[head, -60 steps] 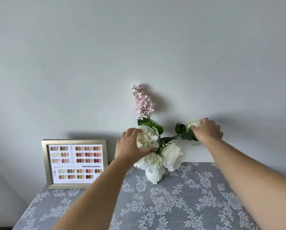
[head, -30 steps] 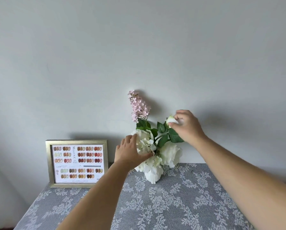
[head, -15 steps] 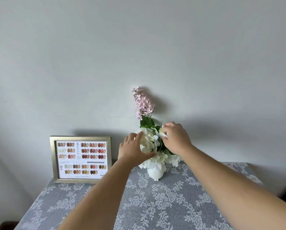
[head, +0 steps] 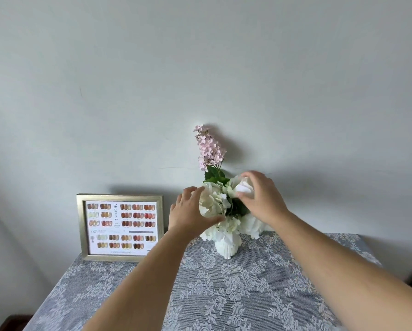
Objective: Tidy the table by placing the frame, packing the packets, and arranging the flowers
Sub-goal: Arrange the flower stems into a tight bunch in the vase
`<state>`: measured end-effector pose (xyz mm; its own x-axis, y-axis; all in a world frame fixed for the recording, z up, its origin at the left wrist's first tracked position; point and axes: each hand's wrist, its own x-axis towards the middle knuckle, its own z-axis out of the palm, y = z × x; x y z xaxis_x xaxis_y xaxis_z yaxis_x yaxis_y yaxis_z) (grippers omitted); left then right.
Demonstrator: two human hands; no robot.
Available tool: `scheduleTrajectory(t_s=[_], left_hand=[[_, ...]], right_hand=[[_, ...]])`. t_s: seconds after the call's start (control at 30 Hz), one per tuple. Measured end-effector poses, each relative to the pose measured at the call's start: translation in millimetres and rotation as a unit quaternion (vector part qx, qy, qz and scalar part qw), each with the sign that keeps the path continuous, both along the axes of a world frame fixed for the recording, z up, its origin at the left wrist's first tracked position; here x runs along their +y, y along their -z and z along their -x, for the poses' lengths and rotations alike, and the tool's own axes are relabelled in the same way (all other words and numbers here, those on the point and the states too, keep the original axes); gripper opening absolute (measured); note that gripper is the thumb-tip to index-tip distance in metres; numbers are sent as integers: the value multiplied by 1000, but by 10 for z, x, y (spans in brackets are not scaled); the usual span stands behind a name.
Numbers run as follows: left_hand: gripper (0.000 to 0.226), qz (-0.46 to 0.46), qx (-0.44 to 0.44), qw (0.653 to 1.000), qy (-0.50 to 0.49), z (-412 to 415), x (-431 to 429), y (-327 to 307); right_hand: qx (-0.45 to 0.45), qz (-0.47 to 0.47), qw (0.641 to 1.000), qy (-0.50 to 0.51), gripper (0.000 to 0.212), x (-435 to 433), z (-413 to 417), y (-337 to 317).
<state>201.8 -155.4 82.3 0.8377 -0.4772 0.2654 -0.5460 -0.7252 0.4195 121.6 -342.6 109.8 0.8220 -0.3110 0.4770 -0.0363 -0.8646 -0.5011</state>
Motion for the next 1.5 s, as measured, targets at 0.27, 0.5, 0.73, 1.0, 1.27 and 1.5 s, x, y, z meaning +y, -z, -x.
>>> scheduleTrajectory(t_s=[0.27,0.5,0.73,1.0,1.27,1.5], left_hand=[[102,89,87,991,55,67,-8,18],[92,112,77,988,66,62,24,55],[87,101,65,991,62,27,65,96],[88,33,34,998,41,116,71,28],[86,16,55,998,39,210,46,6],[80,24,45,998,42,167,61,-5]], right_hand=[[51,-64,997,17,26,-93,189,80],[21,-38,999,33,9,89,0,41],[16,-8,999,45,5,118,-38,115],[-43,-65,984,162,26,-38,403,166],[101,-315,935,126,28,172,501,380],[68,-250,956,135,25,350,342,258]])
